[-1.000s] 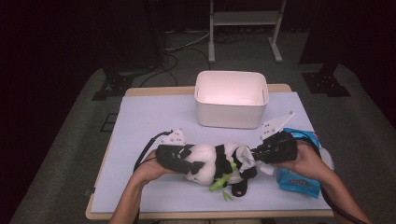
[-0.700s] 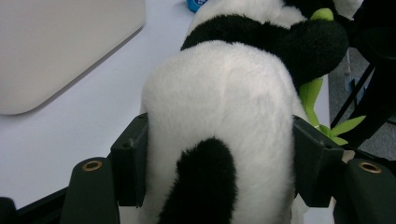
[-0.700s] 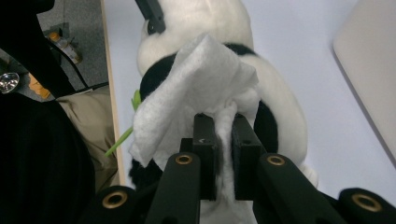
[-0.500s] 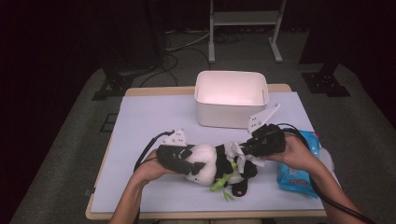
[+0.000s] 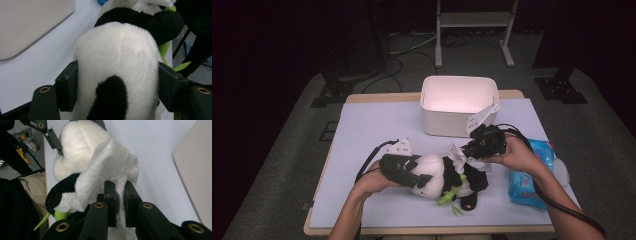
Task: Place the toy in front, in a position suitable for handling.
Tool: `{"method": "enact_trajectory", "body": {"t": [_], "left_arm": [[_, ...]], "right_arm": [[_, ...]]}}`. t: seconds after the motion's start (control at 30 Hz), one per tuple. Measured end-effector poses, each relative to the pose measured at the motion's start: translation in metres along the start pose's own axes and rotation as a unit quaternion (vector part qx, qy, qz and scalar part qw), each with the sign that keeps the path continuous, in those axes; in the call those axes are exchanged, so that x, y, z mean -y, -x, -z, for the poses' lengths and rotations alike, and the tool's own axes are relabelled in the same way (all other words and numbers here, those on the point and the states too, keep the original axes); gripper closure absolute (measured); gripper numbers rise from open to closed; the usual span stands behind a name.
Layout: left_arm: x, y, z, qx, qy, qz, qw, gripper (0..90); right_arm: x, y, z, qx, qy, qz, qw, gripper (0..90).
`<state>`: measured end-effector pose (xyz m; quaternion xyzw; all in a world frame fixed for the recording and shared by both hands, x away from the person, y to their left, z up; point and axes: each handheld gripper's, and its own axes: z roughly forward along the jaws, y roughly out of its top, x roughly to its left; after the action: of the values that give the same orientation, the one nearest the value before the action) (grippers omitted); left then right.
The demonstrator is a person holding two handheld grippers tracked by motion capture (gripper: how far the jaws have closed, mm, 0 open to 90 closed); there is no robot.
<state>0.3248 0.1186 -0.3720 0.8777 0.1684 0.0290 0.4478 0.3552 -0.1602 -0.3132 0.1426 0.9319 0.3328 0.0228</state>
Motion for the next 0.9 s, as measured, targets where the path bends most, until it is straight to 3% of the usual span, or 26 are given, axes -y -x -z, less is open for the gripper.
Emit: {"method": "enact_trajectory", "body": {"t": [0.2, 0.5, 0.67, 0.73, 0.9], "left_arm": [[-0.008, -0.003, -0.001, 0.014, -0.029, 0.024, 0.9992, 20.2], [-0.022, -0.005, -0.009, 0.034, -0.073, 0.030, 0.9963, 8.8], [-0.030, -0.004, -0.019, 0.041, -0.094, 0.020, 0.9945, 6.7], [-0.032, -0.004, -0.022, 0.043, -0.099, 0.012, 0.9941, 9.3], [-0.036, -0.006, -0.019, 0.024, -0.084, 0.003, 0.9961, 33.0]], "right_arm": [[0.002, -0.004, -0.004, -0.005, -0.003, 0.006, 1.0000, 83.4], [0.007, -0.010, -0.006, -0.009, 0.000, 0.011, 0.9999, 84.2], [0.008, -0.013, -0.006, -0.013, 0.001, 0.013, 0.9998, 84.2], [0.009, -0.013, -0.006, -0.014, 0.001, 0.011, 0.9998, 84.2], [0.012, -0.005, 0.000, -0.010, 0.013, -0.003, 0.9999, 84.0]]}}
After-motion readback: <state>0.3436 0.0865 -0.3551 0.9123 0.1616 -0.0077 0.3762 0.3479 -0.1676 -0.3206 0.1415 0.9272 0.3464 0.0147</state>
